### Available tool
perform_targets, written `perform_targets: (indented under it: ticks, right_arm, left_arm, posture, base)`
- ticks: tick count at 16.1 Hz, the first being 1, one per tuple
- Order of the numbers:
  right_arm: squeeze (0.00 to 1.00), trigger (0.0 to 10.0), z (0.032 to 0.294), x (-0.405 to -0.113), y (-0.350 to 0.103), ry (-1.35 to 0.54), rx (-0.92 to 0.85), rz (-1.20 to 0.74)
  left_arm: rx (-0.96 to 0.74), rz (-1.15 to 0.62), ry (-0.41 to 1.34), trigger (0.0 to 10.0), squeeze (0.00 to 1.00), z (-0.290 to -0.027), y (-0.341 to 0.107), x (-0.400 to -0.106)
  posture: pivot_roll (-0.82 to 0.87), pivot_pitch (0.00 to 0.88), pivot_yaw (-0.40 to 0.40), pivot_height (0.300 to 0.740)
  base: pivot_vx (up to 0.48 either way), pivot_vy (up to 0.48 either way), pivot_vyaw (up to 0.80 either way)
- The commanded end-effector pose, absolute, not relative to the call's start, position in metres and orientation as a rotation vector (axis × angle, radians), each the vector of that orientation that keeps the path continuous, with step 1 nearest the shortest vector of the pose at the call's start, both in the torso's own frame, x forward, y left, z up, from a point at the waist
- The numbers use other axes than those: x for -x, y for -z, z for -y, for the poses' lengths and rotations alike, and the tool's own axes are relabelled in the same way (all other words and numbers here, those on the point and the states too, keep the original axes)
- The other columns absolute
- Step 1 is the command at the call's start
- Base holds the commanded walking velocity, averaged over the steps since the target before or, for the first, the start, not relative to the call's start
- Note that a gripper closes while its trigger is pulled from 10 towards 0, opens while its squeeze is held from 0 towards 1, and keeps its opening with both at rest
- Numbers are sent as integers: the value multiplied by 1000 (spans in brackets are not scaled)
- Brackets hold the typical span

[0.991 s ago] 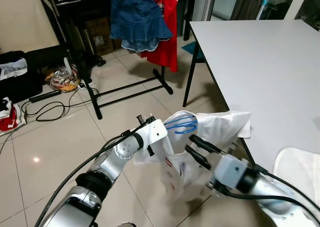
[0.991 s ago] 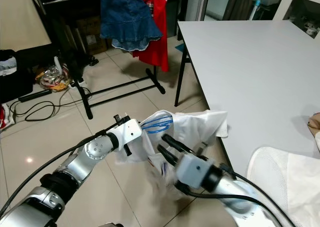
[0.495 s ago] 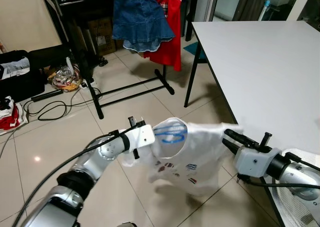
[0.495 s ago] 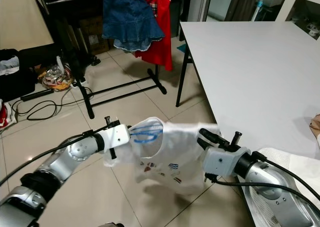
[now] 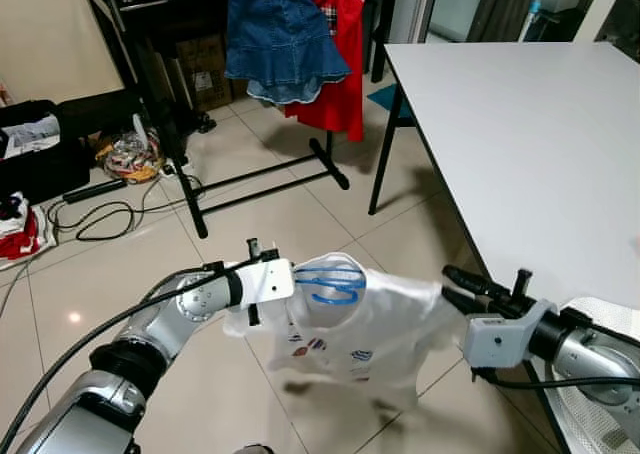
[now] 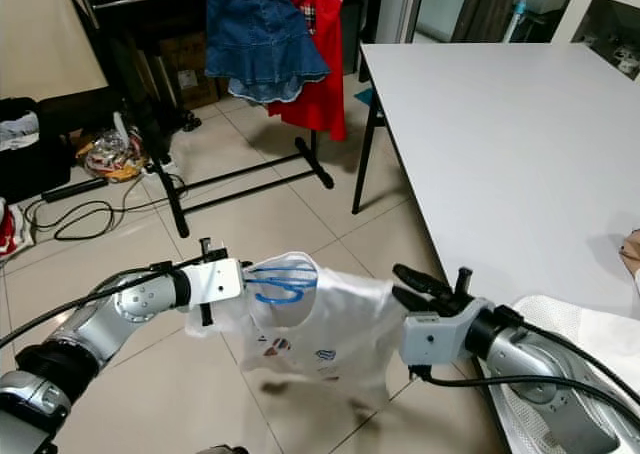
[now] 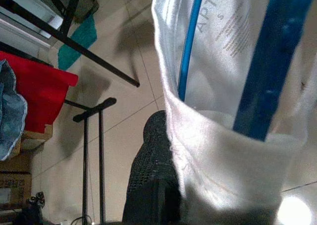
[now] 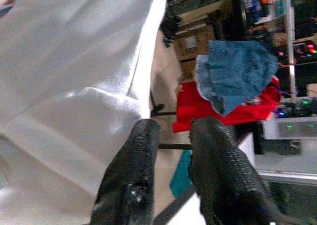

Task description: Hang hanger

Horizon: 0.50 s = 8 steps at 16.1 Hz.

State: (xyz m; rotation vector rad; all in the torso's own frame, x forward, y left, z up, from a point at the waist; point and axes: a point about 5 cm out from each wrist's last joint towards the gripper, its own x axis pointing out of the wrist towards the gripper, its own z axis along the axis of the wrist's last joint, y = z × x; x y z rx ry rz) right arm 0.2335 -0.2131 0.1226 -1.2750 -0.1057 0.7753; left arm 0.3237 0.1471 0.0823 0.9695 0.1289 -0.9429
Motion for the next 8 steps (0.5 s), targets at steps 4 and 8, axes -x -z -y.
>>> perform_targets:
  ticks: [4,8]
  right_arm:
    - [1000,10000,218,-224,-126,-824,1161,12]
    - [0,10000,203,-192,-123,-1030,899,-146]
  left_arm:
    - [-1003,-85,971,10000,0,-142,-90,-327]
    - [-998,-75,1002,10000,0,-132,-86,-325]
  posture:
    - [5,80,33,740]
    - [0,80,36,740]
  base:
    - [0,0,0]
    - [0,0,0]
